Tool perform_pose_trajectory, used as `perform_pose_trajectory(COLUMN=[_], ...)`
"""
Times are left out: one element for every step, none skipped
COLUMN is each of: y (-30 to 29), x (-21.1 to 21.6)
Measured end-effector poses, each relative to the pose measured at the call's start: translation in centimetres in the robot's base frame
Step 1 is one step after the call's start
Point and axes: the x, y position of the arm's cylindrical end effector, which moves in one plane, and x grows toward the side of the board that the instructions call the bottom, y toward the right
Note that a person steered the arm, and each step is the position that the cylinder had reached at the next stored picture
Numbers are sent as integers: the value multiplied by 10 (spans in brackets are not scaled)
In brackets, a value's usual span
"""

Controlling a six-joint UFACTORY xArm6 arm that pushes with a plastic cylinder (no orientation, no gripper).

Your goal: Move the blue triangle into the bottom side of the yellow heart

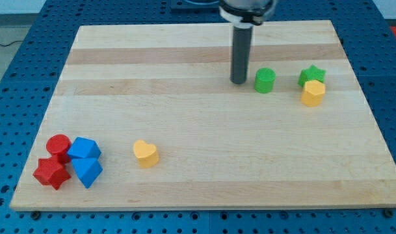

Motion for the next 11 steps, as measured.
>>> perform_pose_trajectory(y=[35, 60, 46, 31, -41, -182, -324, -379, -382, -383, -382], x=[6, 14, 22, 24, 24, 27, 53, 64, 67, 74, 89])
